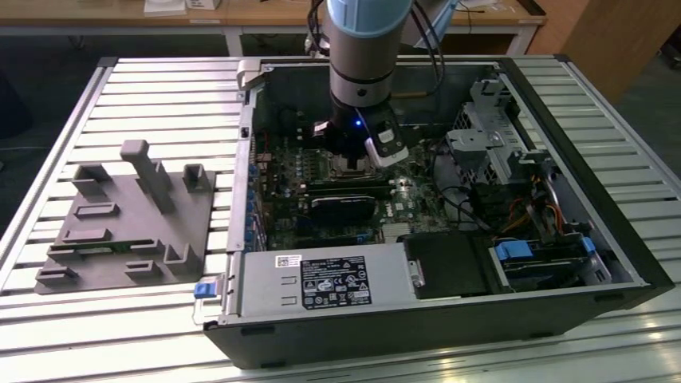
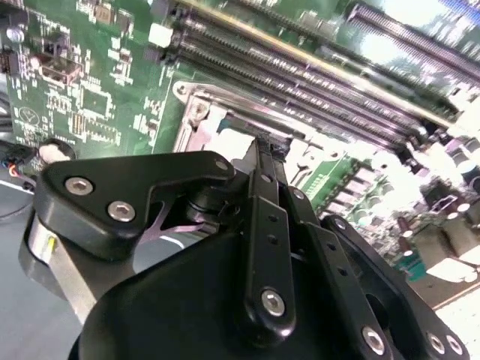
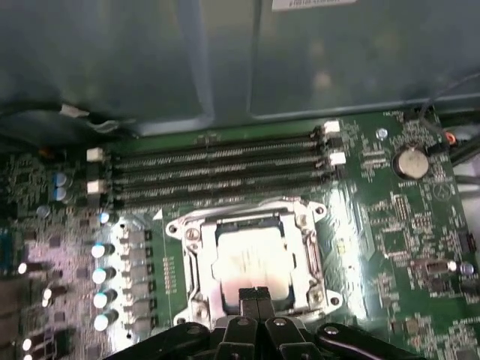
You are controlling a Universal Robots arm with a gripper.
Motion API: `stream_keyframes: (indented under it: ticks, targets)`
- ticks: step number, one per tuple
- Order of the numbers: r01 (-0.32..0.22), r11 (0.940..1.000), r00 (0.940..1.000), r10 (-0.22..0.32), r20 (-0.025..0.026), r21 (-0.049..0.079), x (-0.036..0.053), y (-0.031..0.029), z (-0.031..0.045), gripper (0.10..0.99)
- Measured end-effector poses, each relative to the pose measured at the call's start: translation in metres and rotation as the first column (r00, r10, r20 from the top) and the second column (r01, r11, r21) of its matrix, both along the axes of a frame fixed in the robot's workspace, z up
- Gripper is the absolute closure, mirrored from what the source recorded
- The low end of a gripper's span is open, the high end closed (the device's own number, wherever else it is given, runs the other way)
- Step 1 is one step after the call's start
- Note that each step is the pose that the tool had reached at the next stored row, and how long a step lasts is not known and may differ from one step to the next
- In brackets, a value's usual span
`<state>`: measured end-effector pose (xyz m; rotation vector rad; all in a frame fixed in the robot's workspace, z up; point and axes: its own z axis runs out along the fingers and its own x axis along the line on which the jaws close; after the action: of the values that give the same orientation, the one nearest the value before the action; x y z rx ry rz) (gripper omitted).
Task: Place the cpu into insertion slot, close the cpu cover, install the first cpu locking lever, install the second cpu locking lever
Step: 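Install the second cpu locking lever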
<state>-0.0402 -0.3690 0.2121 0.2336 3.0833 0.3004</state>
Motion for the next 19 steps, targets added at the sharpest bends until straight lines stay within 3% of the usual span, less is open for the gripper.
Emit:
stream_keyframes:
  ticks: [6,12,19]
  targets:
    - [0.000,0.9997,1.0000,0.000,-0.0009,-0.024,0.0033,0.0113,-0.0003,0.980]
    - [0.000,0.9995,1.0000,0.000,-0.0009,-0.032,0.0038,0.0207,-0.0003,0.980]
    - [0.000,0.9992,1.0000,0.000,-0.0008,-0.040,0.0039,0.0231,-0.0003,0.980]
